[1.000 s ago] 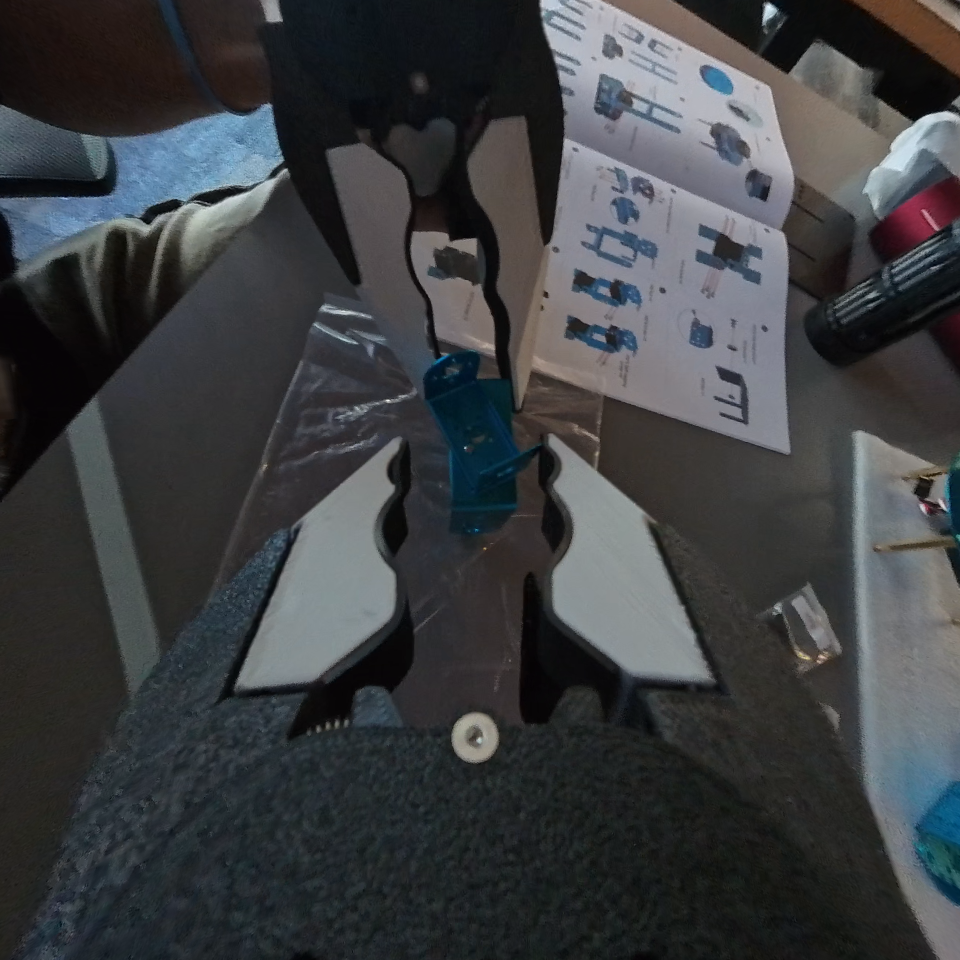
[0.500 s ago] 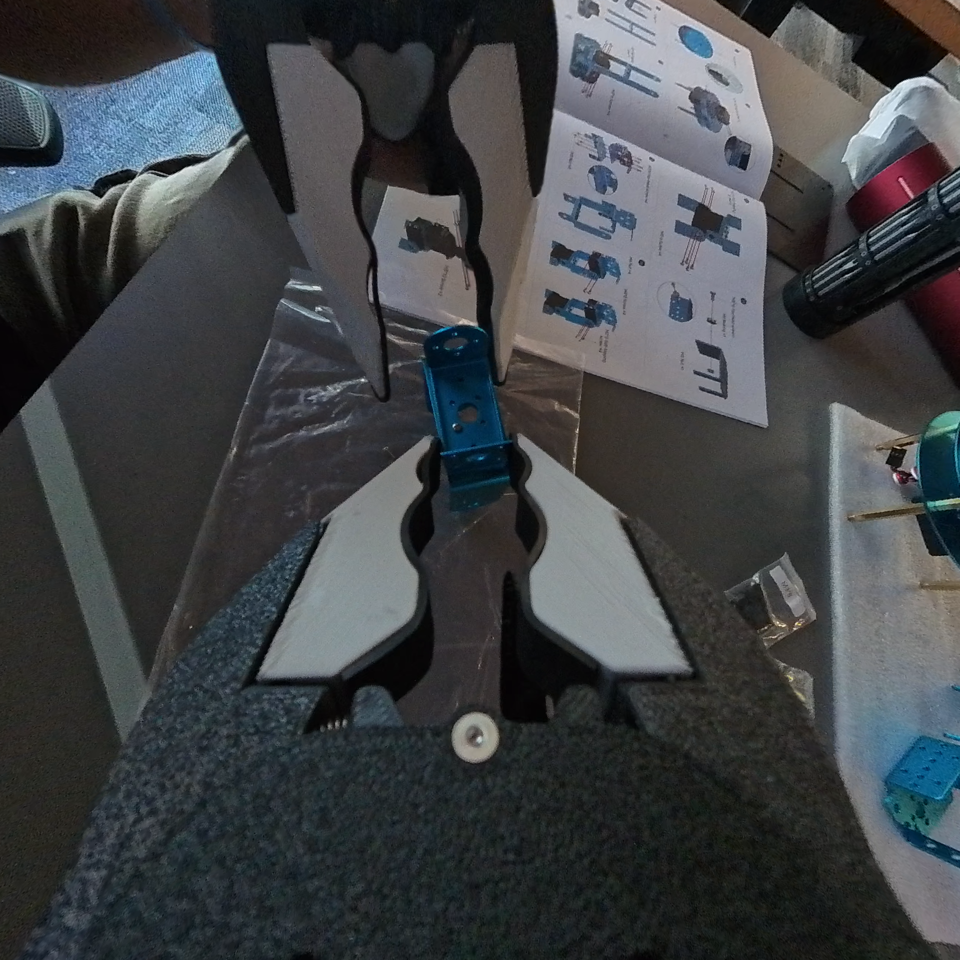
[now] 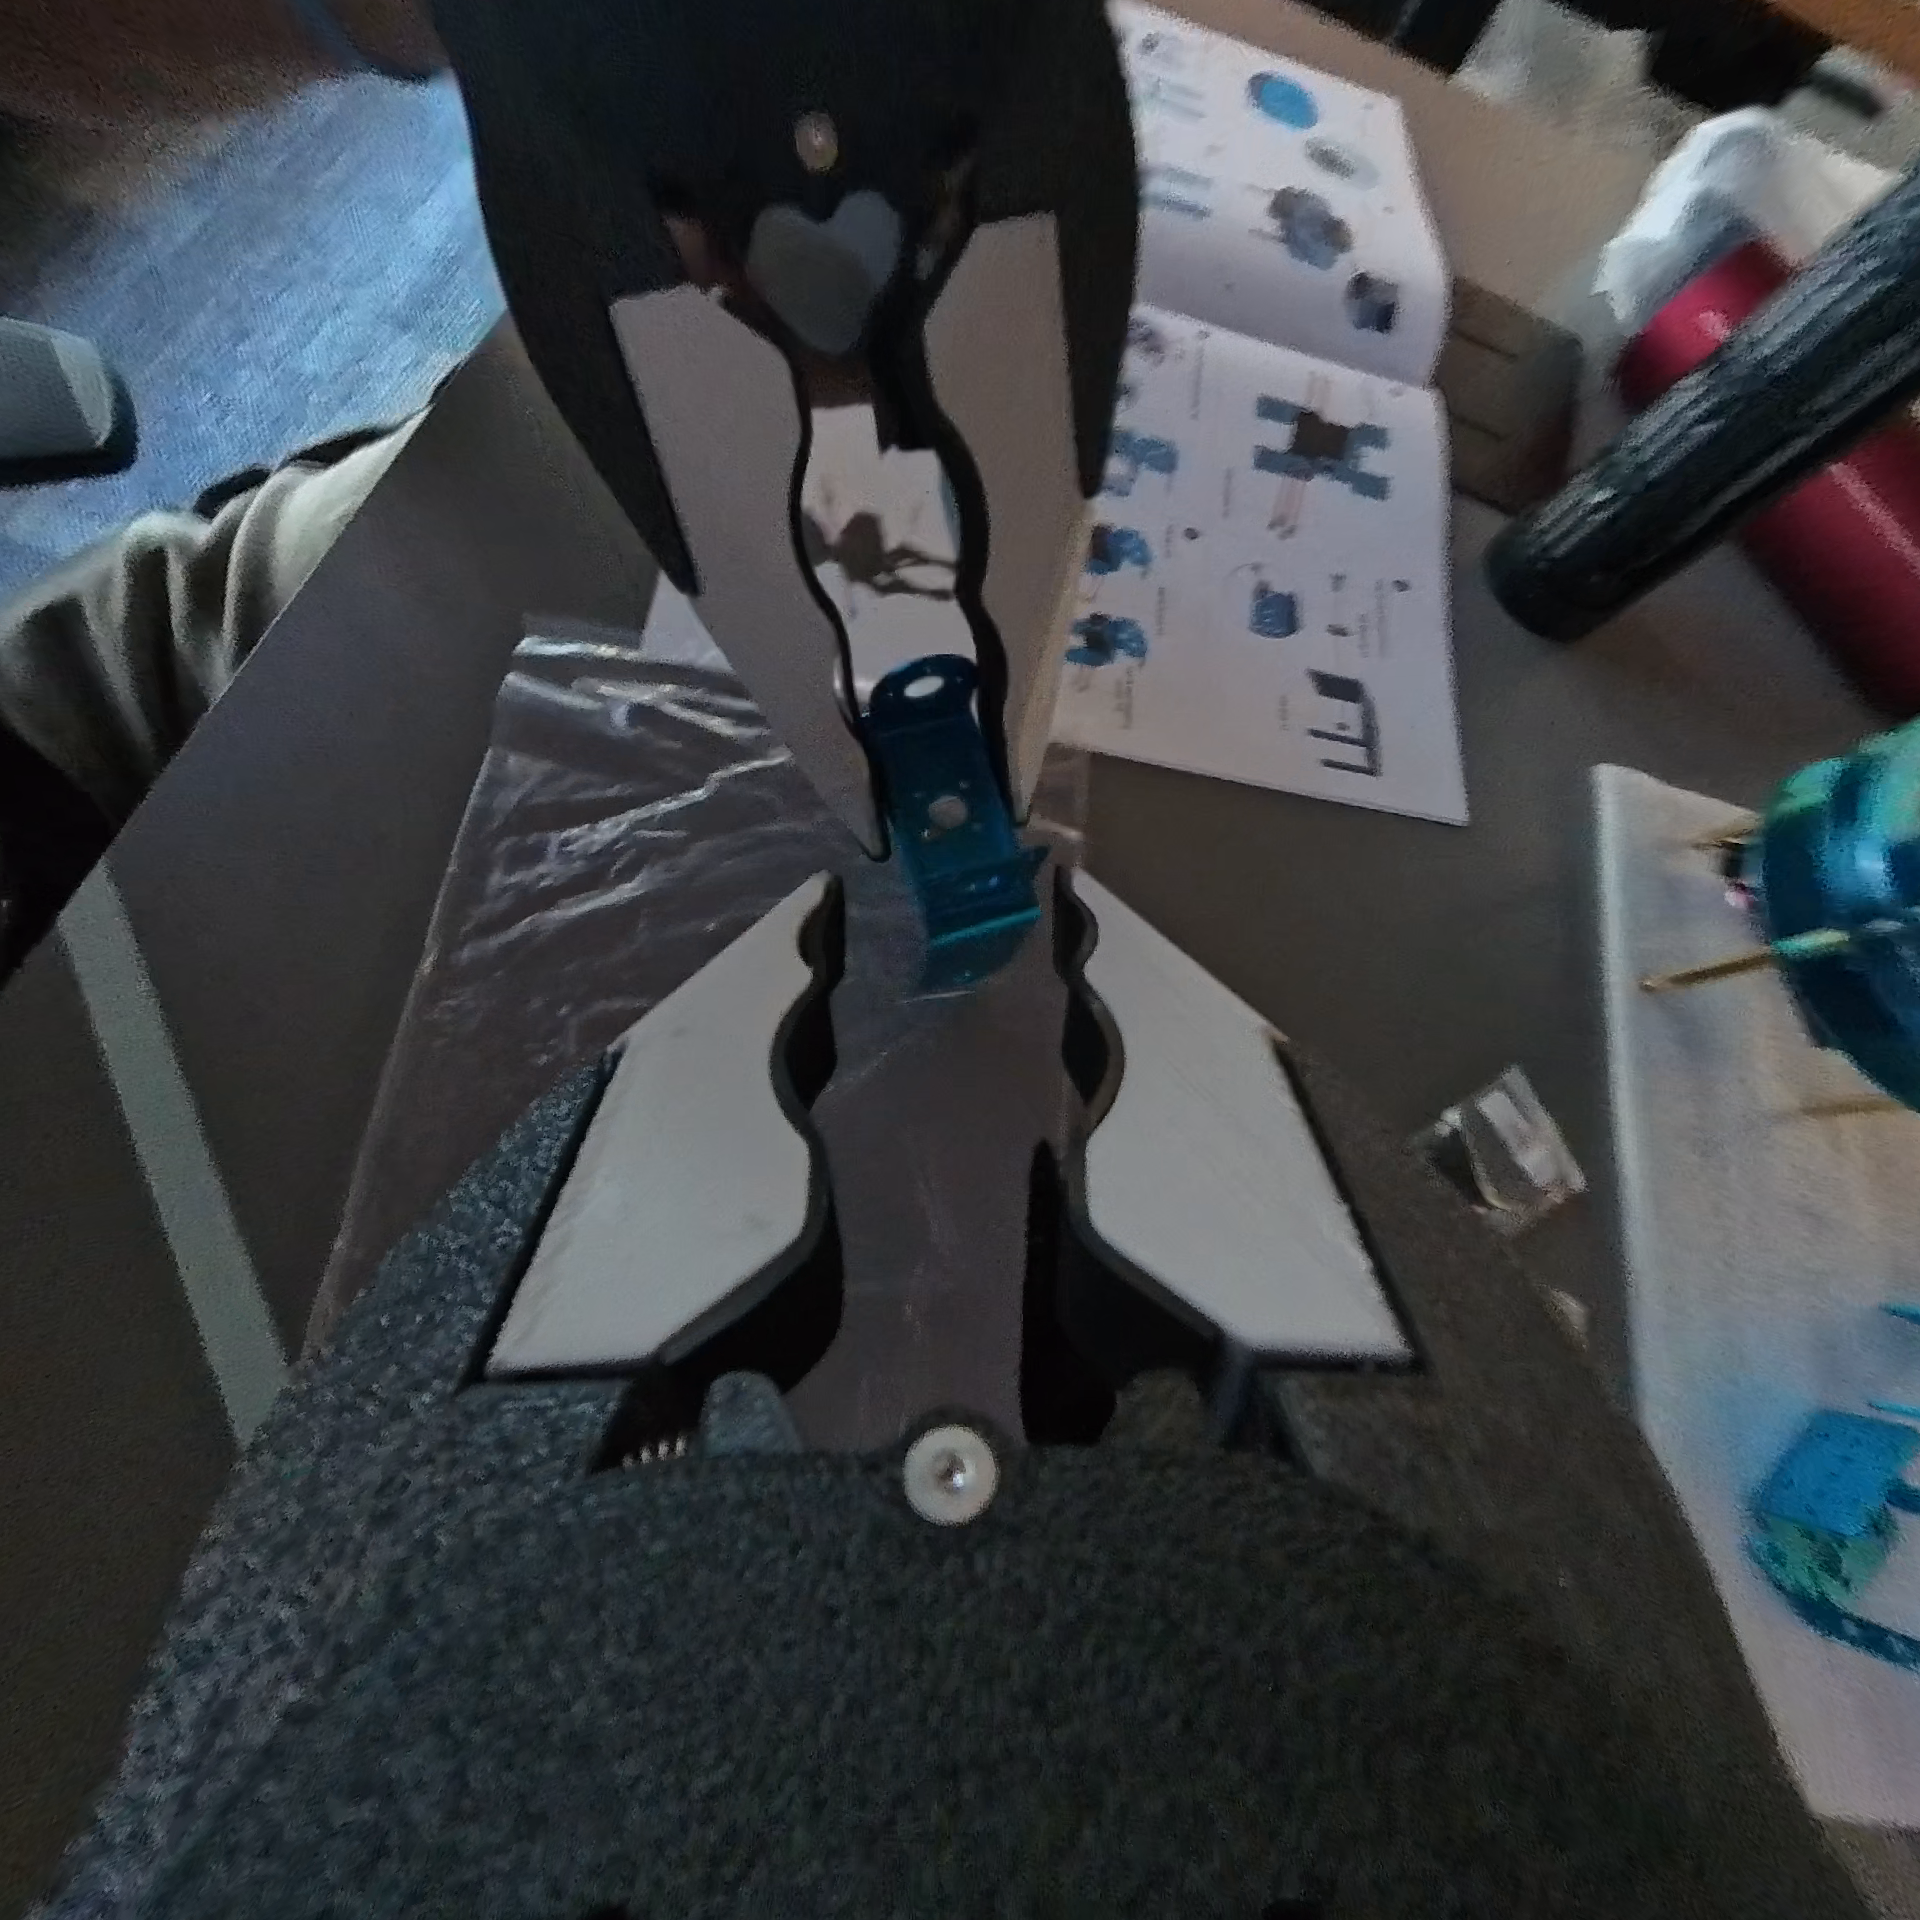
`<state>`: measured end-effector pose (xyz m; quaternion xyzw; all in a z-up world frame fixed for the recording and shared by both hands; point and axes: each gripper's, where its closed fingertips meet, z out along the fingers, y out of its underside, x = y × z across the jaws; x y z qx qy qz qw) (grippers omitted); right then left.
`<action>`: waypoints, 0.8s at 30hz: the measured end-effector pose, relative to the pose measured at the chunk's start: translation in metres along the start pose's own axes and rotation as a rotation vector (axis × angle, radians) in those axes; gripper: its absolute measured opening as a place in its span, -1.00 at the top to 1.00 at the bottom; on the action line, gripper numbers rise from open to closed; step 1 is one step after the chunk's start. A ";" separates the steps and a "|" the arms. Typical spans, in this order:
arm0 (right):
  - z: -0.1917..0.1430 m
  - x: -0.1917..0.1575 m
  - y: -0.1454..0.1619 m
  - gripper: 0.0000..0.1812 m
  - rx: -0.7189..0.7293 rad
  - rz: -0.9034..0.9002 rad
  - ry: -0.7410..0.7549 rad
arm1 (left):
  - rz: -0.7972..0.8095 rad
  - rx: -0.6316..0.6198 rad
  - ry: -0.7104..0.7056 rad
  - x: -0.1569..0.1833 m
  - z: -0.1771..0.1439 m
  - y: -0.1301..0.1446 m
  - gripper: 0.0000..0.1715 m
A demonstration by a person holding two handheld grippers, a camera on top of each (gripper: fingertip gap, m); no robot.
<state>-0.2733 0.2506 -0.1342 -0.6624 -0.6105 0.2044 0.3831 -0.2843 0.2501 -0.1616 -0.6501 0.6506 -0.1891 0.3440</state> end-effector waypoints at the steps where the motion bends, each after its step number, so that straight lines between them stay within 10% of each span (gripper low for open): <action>1: -0.008 0.007 -0.005 0.56 0.022 0.011 0.041 | -0.044 0.014 -0.017 -0.008 -0.003 -0.001 0.70; 11: -0.043 -0.034 -0.062 0.33 0.173 -0.237 0.373 | -0.827 0.833 0.309 -0.015 -0.086 -0.051 0.71; 24: -0.010 -0.055 -0.076 0.00 -0.009 -0.346 0.461 | -0.632 0.929 0.095 0.013 -0.103 -0.067 0.71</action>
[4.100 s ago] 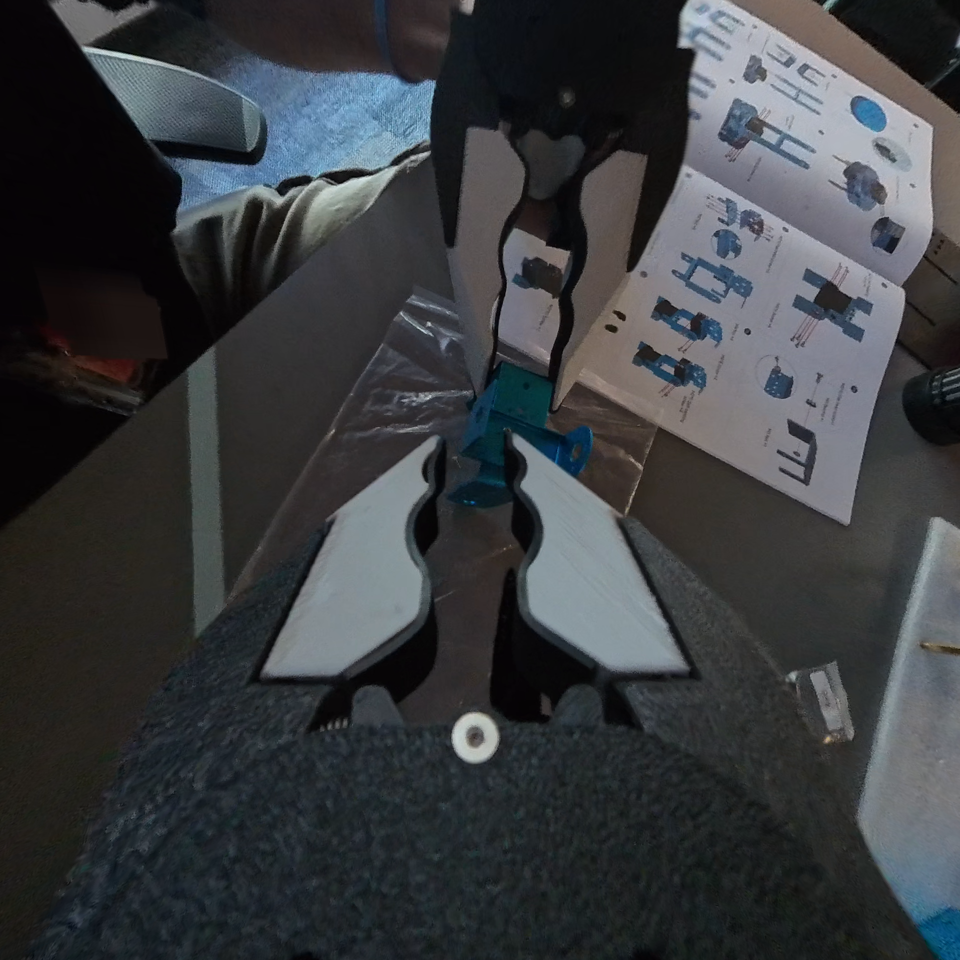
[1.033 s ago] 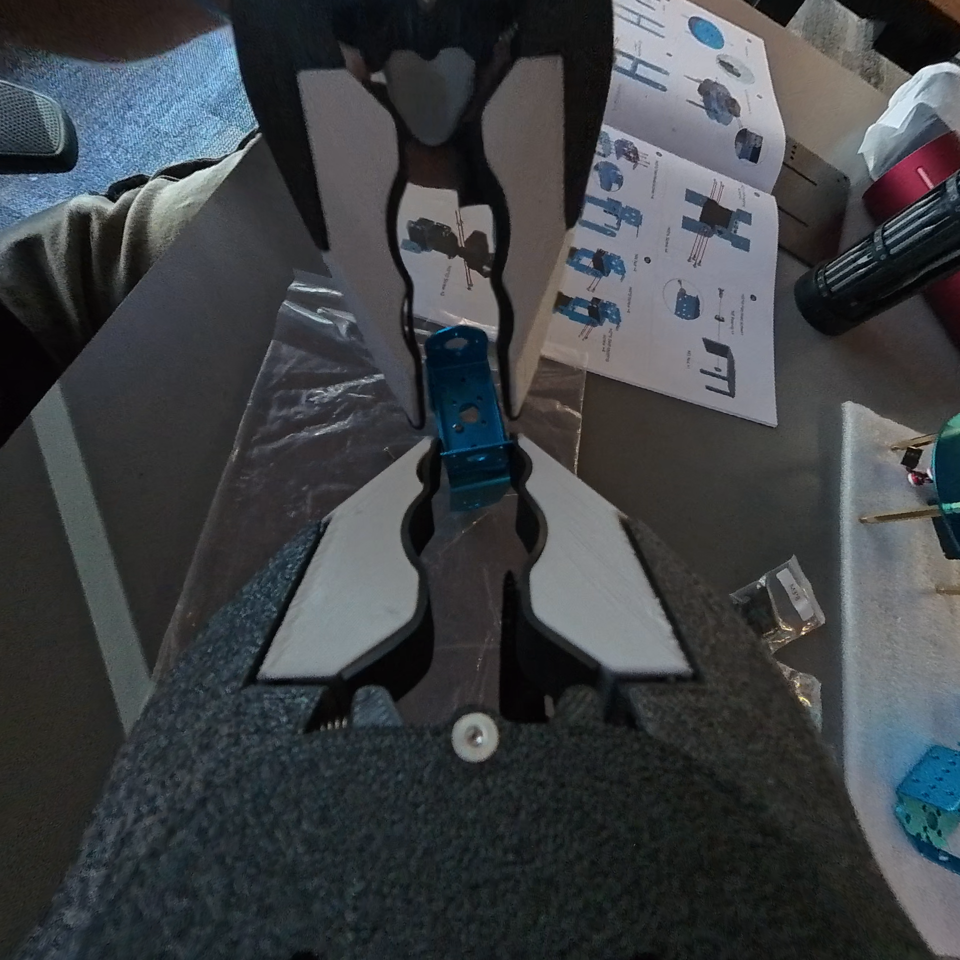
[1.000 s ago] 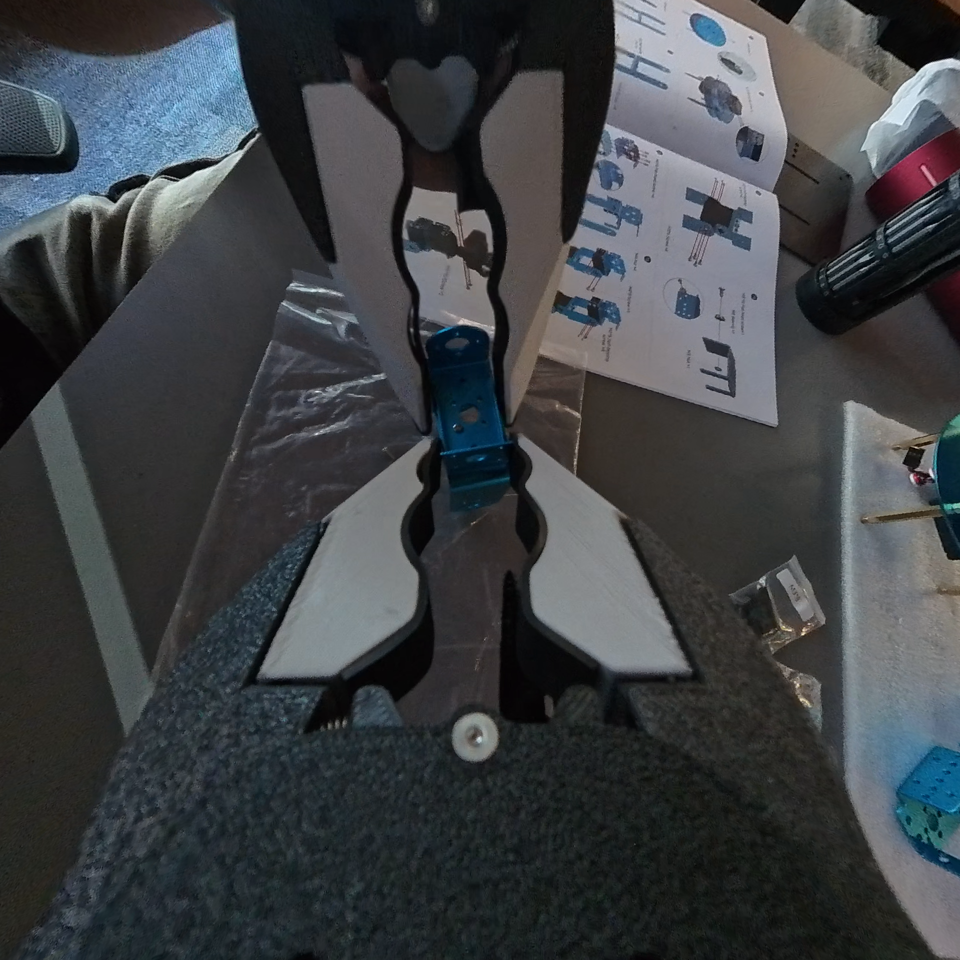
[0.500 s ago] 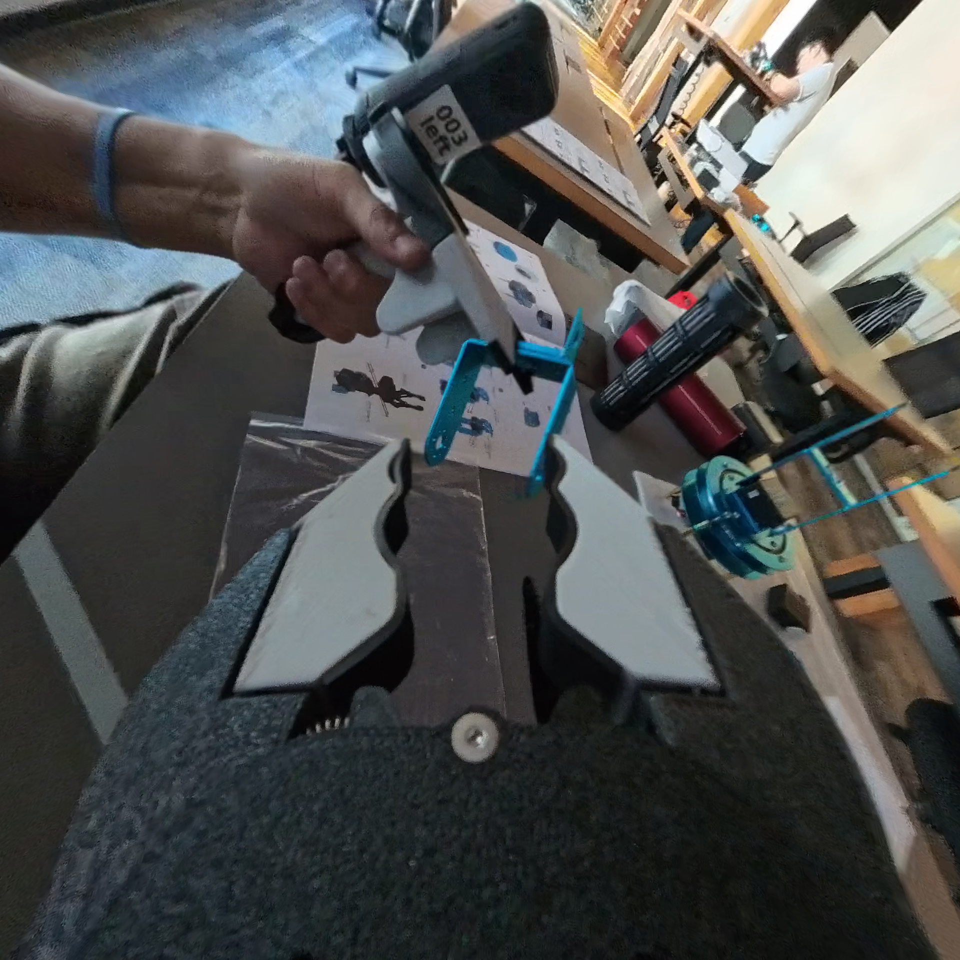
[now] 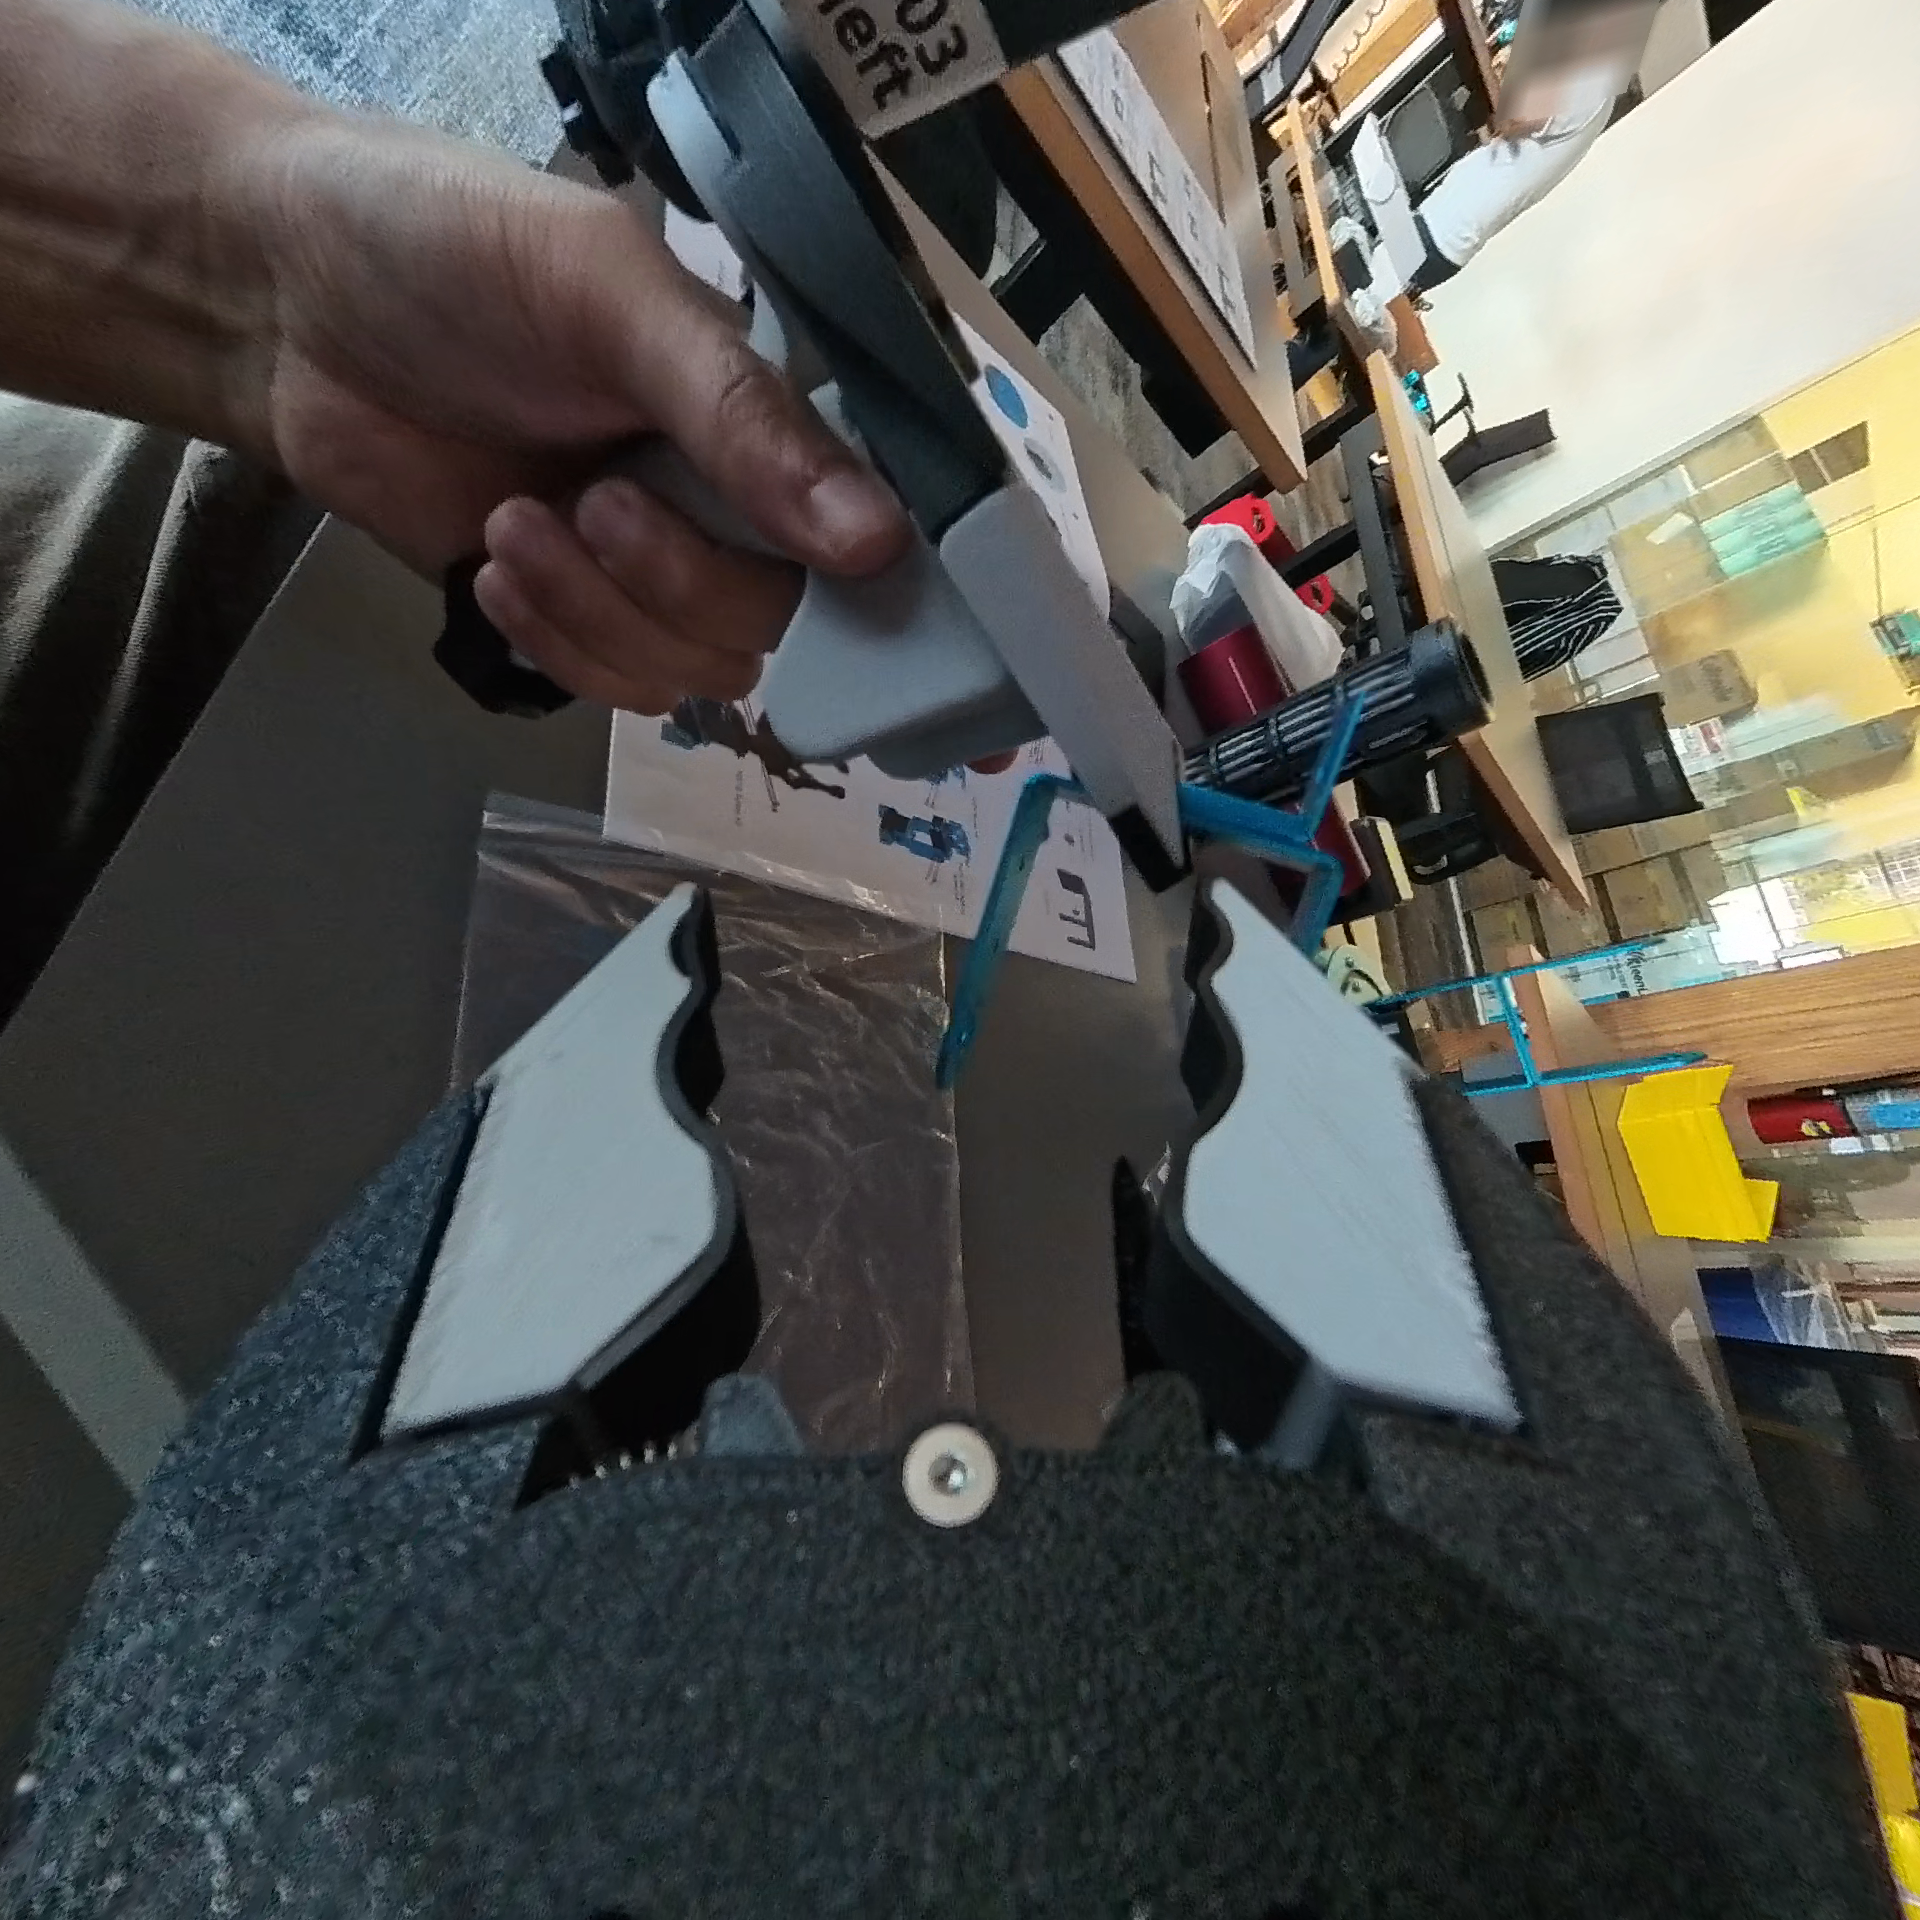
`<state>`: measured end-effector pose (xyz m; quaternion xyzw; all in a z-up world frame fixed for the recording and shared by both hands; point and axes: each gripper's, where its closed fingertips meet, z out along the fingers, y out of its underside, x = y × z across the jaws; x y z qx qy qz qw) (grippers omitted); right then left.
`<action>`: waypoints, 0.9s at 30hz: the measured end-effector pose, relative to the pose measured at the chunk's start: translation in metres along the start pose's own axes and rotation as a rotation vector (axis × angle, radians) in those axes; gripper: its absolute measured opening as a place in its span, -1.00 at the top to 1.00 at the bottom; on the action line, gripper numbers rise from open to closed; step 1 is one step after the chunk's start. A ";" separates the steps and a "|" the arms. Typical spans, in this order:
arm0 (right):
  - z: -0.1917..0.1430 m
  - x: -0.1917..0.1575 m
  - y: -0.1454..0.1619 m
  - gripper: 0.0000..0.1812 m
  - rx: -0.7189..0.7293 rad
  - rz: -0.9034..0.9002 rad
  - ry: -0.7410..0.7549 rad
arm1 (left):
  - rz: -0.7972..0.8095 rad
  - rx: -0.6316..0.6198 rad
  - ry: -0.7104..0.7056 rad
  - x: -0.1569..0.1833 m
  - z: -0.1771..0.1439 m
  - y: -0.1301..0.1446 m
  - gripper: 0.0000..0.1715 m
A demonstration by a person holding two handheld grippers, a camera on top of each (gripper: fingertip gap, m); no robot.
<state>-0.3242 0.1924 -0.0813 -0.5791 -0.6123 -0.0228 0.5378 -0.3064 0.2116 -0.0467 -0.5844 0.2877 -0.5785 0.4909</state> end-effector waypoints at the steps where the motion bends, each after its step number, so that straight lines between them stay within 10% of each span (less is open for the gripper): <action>1: 0.001 0.000 -0.001 0.00 0.002 -0.003 0.002 | 0.006 -0.004 0.003 0.001 0.001 0.001 0.71; 27: 0.006 -0.001 0.008 -0.03 -0.046 -0.060 0.045 | -0.066 0.049 0.014 -0.007 0.006 0.008 0.71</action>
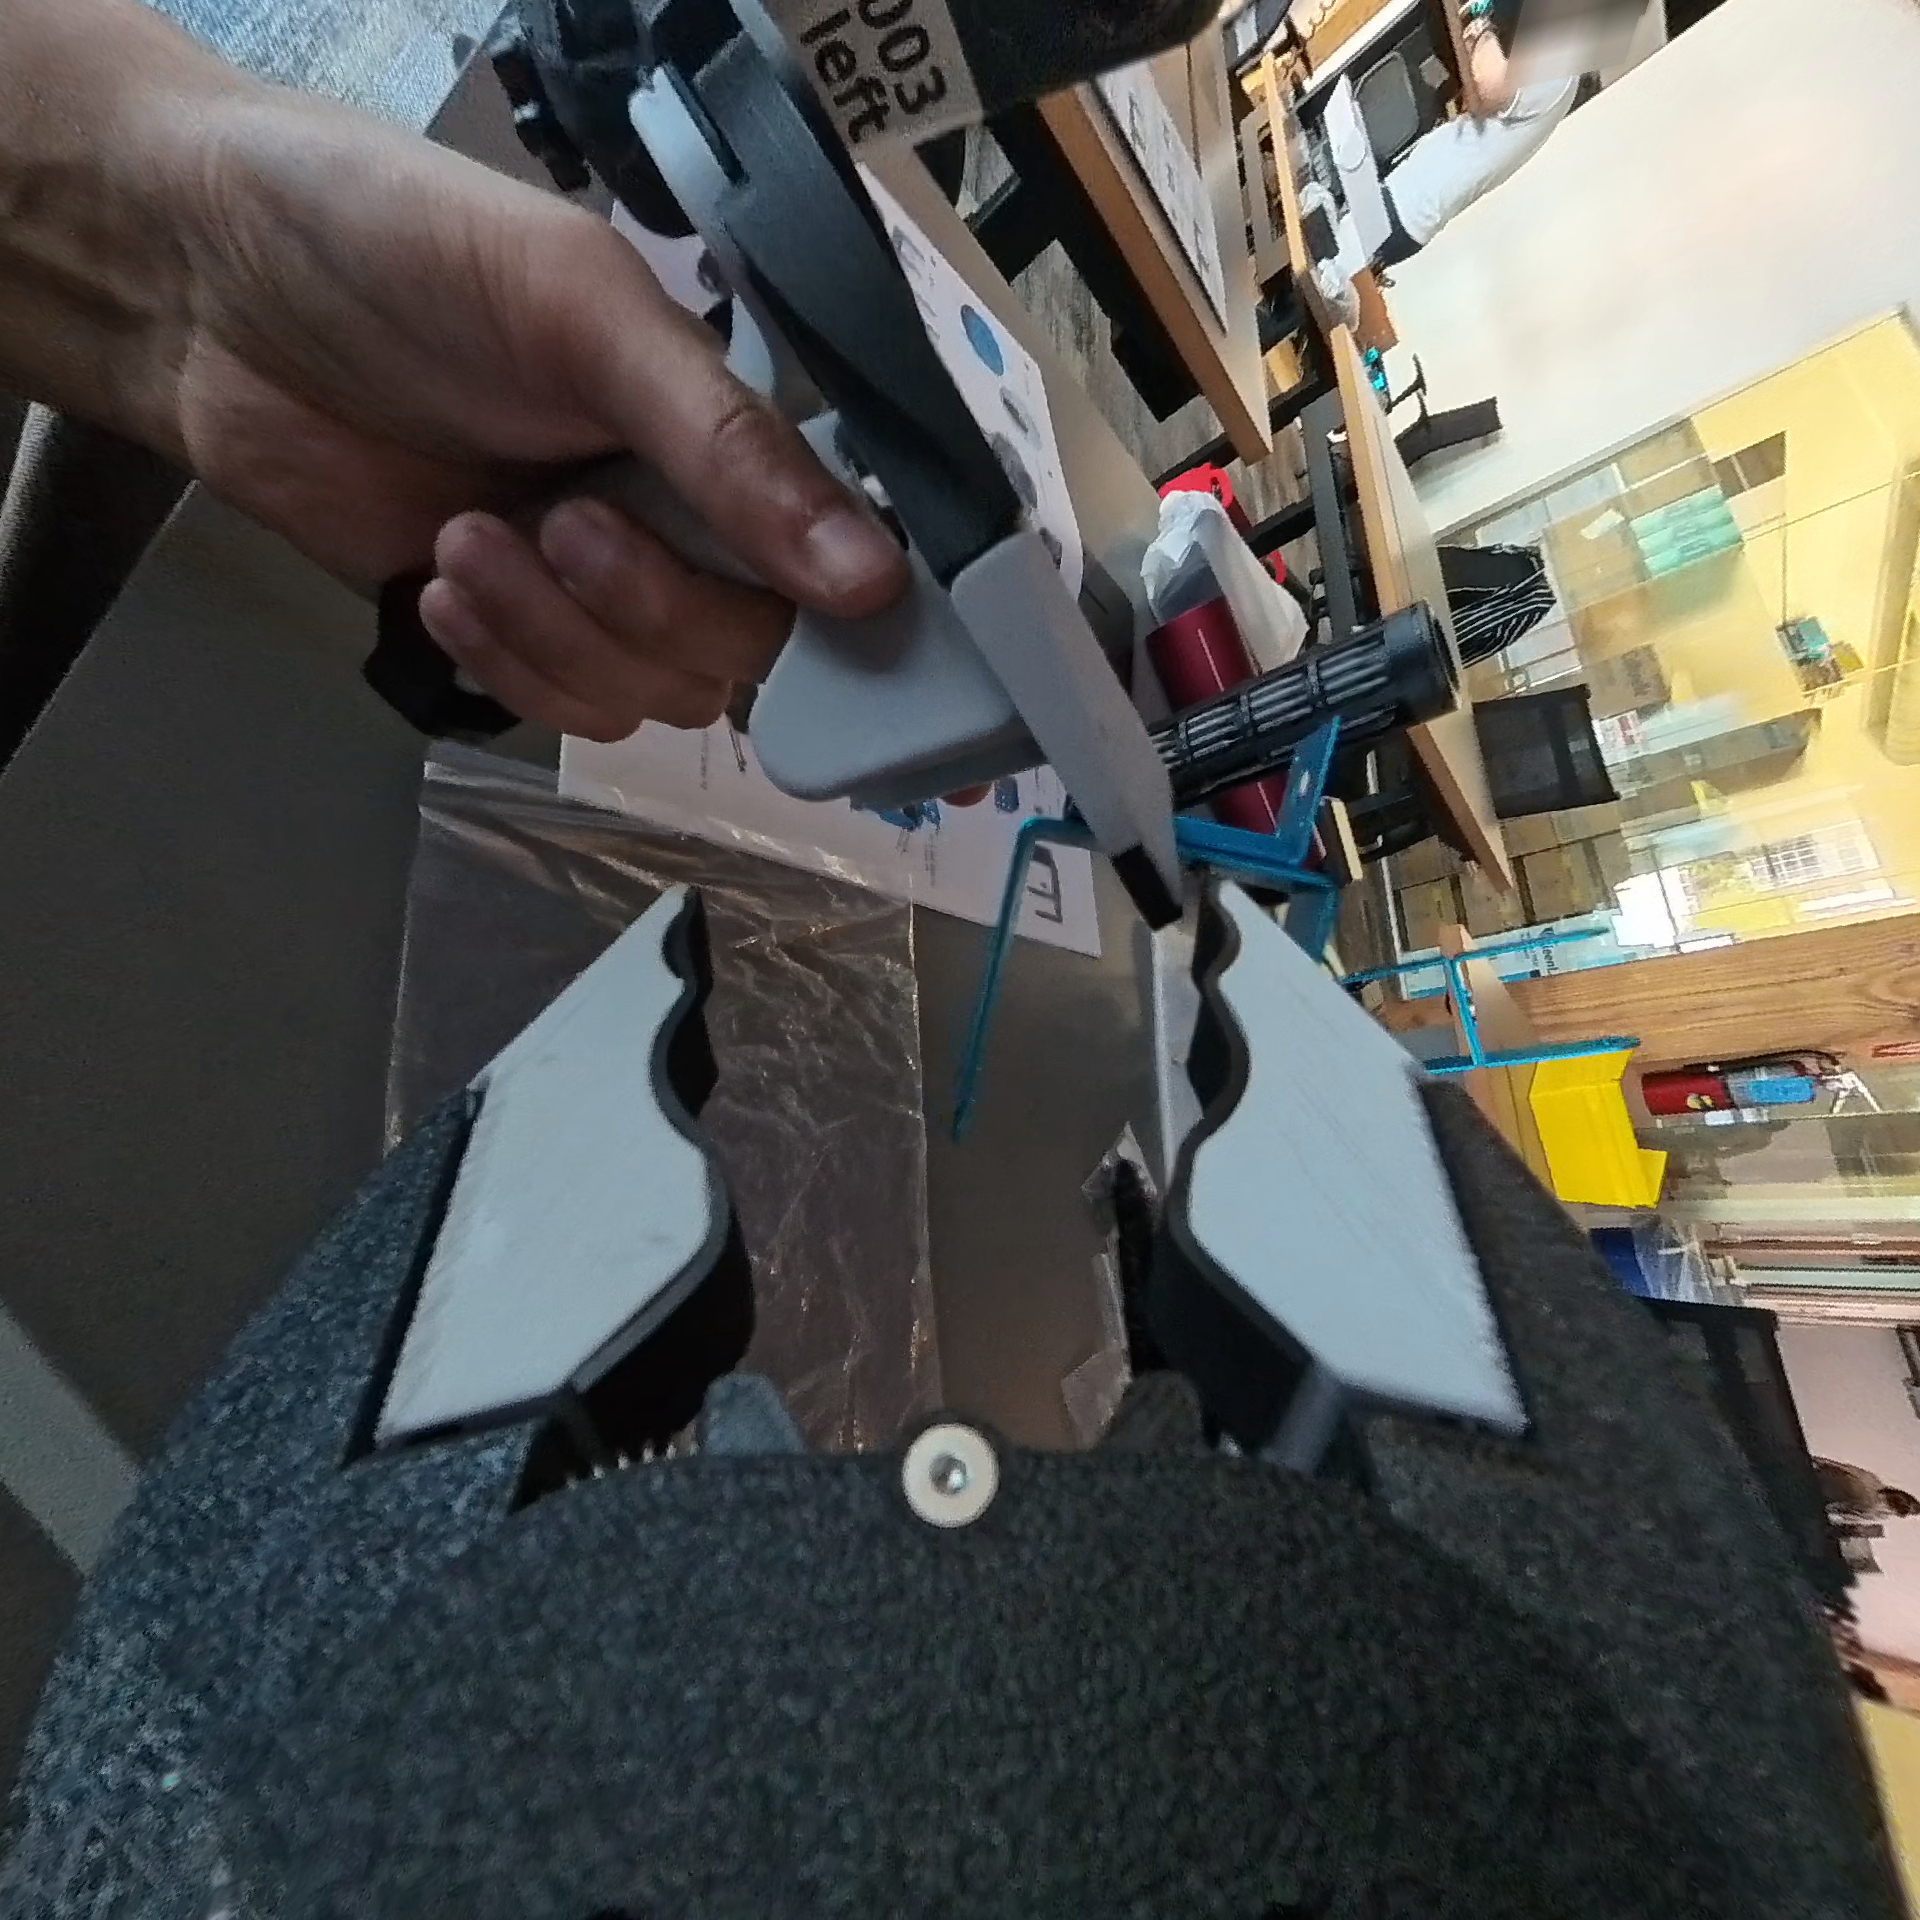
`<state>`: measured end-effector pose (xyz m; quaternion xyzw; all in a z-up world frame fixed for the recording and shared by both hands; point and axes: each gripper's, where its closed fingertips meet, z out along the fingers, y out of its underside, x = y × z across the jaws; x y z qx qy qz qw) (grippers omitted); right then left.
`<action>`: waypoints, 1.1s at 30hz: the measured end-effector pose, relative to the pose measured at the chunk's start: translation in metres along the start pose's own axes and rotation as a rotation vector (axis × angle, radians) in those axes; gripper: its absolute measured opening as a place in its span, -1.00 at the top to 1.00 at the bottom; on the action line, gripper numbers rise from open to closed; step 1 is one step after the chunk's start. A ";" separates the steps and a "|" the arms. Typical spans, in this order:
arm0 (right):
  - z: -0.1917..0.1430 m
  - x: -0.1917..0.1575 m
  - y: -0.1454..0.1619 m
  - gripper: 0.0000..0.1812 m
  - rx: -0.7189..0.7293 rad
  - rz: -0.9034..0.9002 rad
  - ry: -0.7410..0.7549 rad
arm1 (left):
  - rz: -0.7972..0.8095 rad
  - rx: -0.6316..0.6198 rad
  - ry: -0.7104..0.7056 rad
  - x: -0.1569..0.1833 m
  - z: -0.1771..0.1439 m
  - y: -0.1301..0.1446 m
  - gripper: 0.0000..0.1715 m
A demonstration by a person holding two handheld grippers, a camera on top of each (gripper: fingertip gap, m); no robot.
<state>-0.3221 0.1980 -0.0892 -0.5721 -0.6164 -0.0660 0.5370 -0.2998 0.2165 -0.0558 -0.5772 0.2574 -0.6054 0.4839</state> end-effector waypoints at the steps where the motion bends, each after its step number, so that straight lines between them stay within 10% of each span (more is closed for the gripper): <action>1: 0.002 0.000 0.002 -0.05 -0.010 -0.002 0.000 | 0.001 0.001 0.001 0.001 0.001 0.001 0.71; 33: 0.003 -0.003 0.009 -0.03 -0.054 -0.012 -0.013 | -0.001 -0.014 -0.003 -0.003 0.004 0.008 0.71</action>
